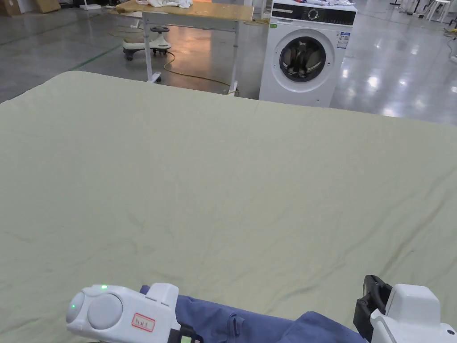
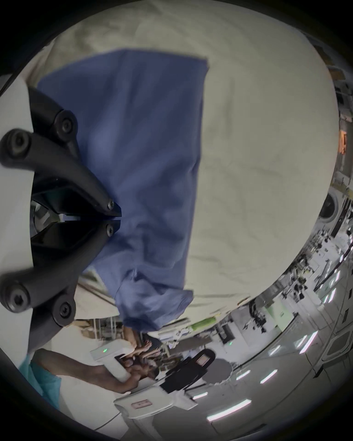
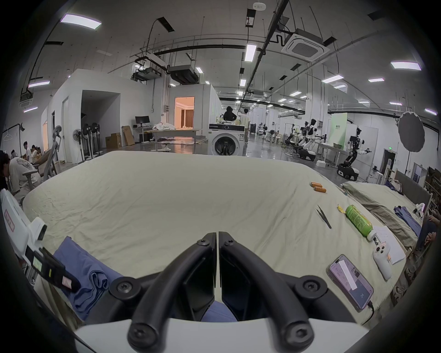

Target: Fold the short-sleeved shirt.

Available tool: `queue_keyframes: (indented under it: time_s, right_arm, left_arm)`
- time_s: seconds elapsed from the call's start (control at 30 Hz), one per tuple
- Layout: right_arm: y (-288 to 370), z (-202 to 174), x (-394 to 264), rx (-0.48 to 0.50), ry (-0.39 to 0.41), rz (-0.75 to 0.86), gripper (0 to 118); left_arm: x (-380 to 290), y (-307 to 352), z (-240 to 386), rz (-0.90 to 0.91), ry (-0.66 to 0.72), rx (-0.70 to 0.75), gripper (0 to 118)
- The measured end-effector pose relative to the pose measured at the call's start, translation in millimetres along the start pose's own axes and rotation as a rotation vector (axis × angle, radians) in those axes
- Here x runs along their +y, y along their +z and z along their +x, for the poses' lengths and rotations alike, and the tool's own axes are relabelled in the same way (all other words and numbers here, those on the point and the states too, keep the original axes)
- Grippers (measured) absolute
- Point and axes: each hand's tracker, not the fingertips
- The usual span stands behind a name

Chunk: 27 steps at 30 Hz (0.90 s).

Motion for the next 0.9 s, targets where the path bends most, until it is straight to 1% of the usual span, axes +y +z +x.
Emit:
queue_keyframes:
  time_s: [0.1,0.27,0.33,0.37,0.5,0.6,0.67,0.73,0.8,0.83,0.9]
  right_arm:
    - [1.6,1.4,-2.3,-0.004,-0.001,-0.005,1]
    - [1.0,3.5,-5.4,-0.01,-0.009,-0.013,1]
    - [1.3,4.1,-5.2,-0.012,-0.013,-0.013,1]
    - [1.7,4.4,-4.6,-0.013,-0.014,-0.013,1]
    - [4.6,5.5,-1.6,-0.016,-0.005,-0.004,1]
    - [4.6,7.1,-0.5,-0.015,-0.002,0.0,1]
    - [4.4,7.1,0.7,-0.013,-0.002,0.002,1]
    - [3.3,6.2,2.3,-0.008,-0.001,0.003,1]
    - [1.7,4.3,3.4,0.001,0.001,0.003,1]
    - [0.6,2.9,3.8,0.005,0.001,0.003,1]
    - [-1.6,-0.4,4.2,0.017,0.001,0.0,1]
  left_arm:
    - [-5.4,-7.5,12.9,0.015,-0.022,-0.098,4]
    - [-6.5,-38.0,22.1,0.01,-0.031,-0.082,4]
    - [-6.0,-46.4,22.6,0.012,-0.028,-0.104,3]
    - [-5.9,-50.5,24.3,0.008,-0.023,-0.085,3]
    - [-4.4,-45.0,29.9,0.008,-0.053,-0.072,3]
    - [-0.2,-21.9,26.8,0.033,-0.052,-0.1,4]
    - [5.7,5.3,19.1,0.085,-0.037,-0.135,4]
    - [10.6,34.2,4.7,0.146,-0.016,-0.146,4]
    - [15.0,60.2,-18.0,0.183,0.003,-0.128,5]
    - [16.8,71.3,-31.6,0.202,0.02,-0.099,8]
    - [17.7,90.5,-55.7,0.215,0.061,-0.032,22]
